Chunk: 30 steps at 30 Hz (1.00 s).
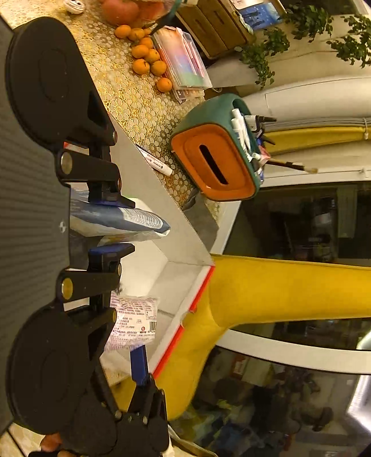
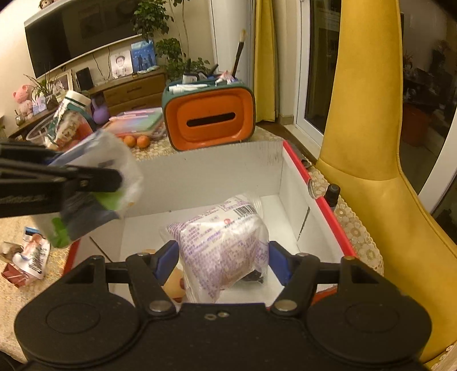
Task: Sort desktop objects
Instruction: 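Carry the white-blue pack and pink-white packet with both tools into the red box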
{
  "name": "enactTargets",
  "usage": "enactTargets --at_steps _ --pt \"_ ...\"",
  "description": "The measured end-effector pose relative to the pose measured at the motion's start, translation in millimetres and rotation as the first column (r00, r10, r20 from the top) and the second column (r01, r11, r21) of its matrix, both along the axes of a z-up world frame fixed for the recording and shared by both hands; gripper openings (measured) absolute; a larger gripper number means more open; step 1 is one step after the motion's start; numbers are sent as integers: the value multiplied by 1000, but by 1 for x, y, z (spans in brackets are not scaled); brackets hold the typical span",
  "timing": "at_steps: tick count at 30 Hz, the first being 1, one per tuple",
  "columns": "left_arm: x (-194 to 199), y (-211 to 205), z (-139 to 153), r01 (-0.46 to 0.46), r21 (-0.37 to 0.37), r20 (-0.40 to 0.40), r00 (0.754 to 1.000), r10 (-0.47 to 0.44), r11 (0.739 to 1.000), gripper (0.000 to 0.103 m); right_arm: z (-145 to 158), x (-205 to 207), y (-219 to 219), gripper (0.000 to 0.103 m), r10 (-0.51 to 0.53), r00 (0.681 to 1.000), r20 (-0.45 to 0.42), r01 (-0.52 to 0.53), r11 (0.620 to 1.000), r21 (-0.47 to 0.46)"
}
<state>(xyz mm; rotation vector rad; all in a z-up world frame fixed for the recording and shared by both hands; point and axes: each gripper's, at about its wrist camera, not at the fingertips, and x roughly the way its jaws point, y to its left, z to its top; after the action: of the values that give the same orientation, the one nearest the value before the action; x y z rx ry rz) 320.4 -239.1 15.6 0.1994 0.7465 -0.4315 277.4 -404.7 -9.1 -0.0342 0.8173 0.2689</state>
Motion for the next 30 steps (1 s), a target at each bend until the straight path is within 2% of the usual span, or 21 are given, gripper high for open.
enactTargets --at_steps 9,17,25,30 --pt "31 -16 -37 9 70 -66 998 -4 997 24 -24 17 6 66 24 999 -32 -25 999 -37" --pt "47 -25 -58 4 103 -108 994 8 995 24 -42 32 8 66 24 998 -65 -27 998 -48" --pt "56 -23 -69 5 122 -165 986 16 993 24 -47 28 17 67 69 996 -62 -75 993 -92" --pt "57 -19 -71 -7 120 -193 981 31 993 24 -48 25 17 72 79 995 -65 -85 991 -103"
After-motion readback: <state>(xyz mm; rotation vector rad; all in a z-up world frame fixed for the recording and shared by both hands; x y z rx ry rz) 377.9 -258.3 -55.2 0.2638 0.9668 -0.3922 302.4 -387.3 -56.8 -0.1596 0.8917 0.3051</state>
